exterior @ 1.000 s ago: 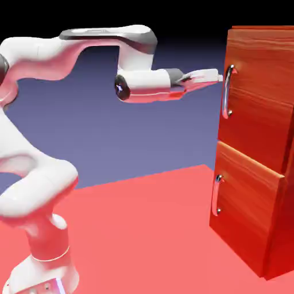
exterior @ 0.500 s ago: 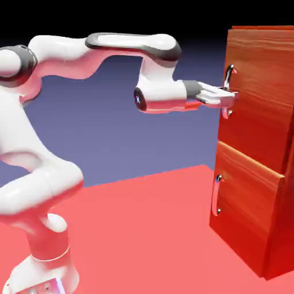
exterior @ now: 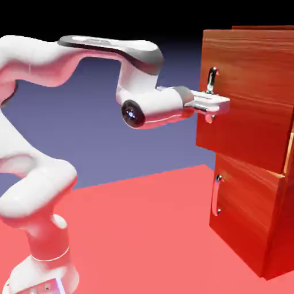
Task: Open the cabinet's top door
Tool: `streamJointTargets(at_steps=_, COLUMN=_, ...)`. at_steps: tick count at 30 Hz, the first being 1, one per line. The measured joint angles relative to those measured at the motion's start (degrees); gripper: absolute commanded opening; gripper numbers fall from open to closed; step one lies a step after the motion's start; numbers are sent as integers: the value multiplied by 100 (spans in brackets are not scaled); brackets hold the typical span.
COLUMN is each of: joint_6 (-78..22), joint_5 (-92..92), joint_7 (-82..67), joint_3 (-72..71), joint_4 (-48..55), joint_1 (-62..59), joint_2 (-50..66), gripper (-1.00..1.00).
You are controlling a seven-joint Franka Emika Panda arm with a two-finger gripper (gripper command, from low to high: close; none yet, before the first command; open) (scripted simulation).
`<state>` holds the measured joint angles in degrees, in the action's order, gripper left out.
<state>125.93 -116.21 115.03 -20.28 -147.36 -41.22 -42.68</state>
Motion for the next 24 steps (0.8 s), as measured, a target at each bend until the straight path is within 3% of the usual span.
streamJointTargets(at_steps=12, joint_6=-2990, joint_5=2288, joint_7=41, joint_3=1840, joint_4=241, joint_1=-196, joint_2=716, gripper=-100)
streamJointTargets(at_steps=24, joint_6=-5980, joint_5=3928, joint_7=-382, joint_3=3084, joint_4=2075, joint_1=-315, joint_2=2749, gripper=-100)
